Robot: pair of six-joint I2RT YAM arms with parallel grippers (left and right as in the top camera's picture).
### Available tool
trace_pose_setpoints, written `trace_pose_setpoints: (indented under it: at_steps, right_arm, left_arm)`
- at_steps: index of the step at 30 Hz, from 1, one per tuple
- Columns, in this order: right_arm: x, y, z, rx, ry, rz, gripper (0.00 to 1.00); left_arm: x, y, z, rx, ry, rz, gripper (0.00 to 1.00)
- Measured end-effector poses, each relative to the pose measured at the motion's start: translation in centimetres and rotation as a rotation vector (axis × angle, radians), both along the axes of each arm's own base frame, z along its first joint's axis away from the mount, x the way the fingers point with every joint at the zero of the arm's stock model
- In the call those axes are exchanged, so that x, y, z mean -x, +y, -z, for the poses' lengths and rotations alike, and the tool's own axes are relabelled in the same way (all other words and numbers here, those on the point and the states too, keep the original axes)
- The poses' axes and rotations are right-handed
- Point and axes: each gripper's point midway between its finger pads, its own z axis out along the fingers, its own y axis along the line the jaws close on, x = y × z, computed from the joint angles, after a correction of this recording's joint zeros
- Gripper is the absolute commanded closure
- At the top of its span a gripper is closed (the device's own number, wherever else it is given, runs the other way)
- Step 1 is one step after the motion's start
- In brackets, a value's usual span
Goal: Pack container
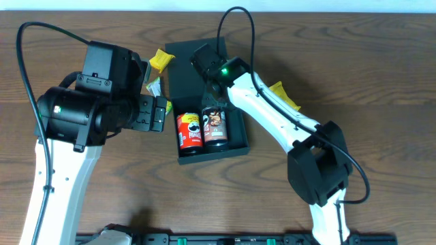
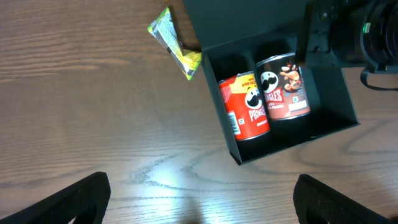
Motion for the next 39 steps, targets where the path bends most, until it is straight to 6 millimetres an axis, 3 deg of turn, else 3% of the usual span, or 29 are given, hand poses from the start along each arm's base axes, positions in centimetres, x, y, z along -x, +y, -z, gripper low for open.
trace_pose_setpoints:
  at_steps: [20, 28, 35, 39]
  right_arm:
    - [-0.3, 1.1, -0.1, -0.050, -0.006, -0.023, 0.98]
    - [3.5, 1.9, 1.0, -0.102, 0.174, -0.019, 0.98]
    - [6.2, 3.1, 2.5, -0.096, 0.235, -0.037, 0.98]
    - [7.3, 2.7, 2.9, -0.061, 0.262, -0.042, 0.99]
  left_arm:
    - [0.0, 0.0, 0.0, 0.000, 0.000, 0.000, 0.05]
    - [0.0, 0.0, 0.0, 0.000, 0.000, 0.000, 0.05]
    - [0.0, 0.0, 0.0, 0.000, 0.000, 0.000, 0.05]
    - [0.0, 0.0, 0.0, 0.000, 0.000, 0.000, 0.05]
